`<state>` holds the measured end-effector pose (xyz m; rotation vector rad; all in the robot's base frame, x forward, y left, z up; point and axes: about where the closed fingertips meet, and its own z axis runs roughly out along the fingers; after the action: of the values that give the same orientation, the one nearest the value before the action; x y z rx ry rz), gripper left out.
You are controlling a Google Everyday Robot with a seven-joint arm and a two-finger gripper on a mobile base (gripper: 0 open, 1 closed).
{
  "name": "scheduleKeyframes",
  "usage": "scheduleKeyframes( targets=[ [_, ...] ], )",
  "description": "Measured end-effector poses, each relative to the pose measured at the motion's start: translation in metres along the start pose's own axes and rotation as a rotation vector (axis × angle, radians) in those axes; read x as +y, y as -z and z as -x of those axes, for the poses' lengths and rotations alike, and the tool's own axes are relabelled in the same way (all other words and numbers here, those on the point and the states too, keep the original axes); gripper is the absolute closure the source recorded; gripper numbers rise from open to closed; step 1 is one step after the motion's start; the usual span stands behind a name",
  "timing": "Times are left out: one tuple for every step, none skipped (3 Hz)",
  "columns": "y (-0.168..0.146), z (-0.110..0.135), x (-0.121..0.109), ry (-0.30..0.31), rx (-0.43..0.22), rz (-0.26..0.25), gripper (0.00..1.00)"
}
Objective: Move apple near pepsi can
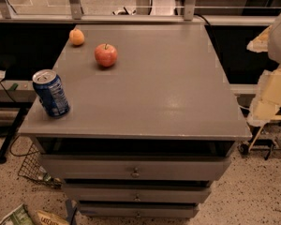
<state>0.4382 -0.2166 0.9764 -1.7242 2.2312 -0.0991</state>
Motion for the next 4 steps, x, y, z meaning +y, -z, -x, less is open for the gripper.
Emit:
scheduleKeyframes(
  targets=[
    [0.000,0.000,0.000,0.000,0.000,0.000,0.00],
    [0.000,0.002,-0.003,-0.007,-0.014,-0.009,0.00],
    [-0.014,0.021,-0.041,-0.048,-0.135,-0.023,0.00],
    [-0.039,0.073,-0.111,-0.100,-0.346,-0.026,0.00]
  ],
)
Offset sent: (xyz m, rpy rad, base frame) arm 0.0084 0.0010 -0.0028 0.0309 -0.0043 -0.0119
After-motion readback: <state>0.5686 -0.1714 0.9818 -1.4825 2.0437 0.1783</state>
